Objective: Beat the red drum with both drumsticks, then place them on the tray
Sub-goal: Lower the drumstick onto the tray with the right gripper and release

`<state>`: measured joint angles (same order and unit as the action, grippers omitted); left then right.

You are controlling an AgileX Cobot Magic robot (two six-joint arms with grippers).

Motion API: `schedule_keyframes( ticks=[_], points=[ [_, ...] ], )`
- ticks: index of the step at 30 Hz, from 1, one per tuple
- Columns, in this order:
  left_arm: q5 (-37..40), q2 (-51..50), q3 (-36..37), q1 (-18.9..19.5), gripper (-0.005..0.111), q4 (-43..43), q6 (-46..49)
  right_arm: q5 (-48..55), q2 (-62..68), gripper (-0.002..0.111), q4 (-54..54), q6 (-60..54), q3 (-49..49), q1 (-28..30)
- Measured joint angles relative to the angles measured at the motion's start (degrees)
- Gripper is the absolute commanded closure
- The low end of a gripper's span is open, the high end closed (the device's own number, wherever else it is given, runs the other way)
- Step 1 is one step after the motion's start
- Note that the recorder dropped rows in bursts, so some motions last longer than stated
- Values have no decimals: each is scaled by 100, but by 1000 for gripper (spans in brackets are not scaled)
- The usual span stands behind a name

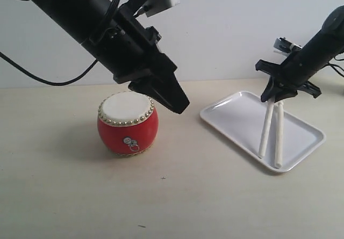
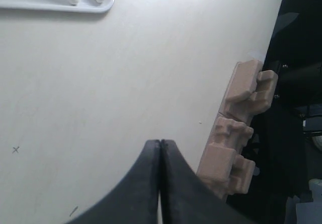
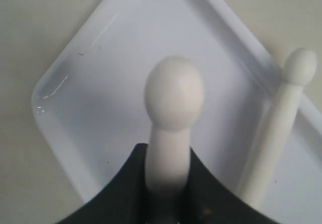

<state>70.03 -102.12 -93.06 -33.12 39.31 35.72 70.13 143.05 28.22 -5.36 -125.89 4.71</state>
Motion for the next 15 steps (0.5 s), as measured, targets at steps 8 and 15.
schedule_keyframes(
  ticks=[8,15],
  points=[
    [0,0,0,0,106,23,0,0,194,95,93,0,0,0],
    [0,0,0,0,106,47,0,0,204,84,47,0,0,0]
  ],
)
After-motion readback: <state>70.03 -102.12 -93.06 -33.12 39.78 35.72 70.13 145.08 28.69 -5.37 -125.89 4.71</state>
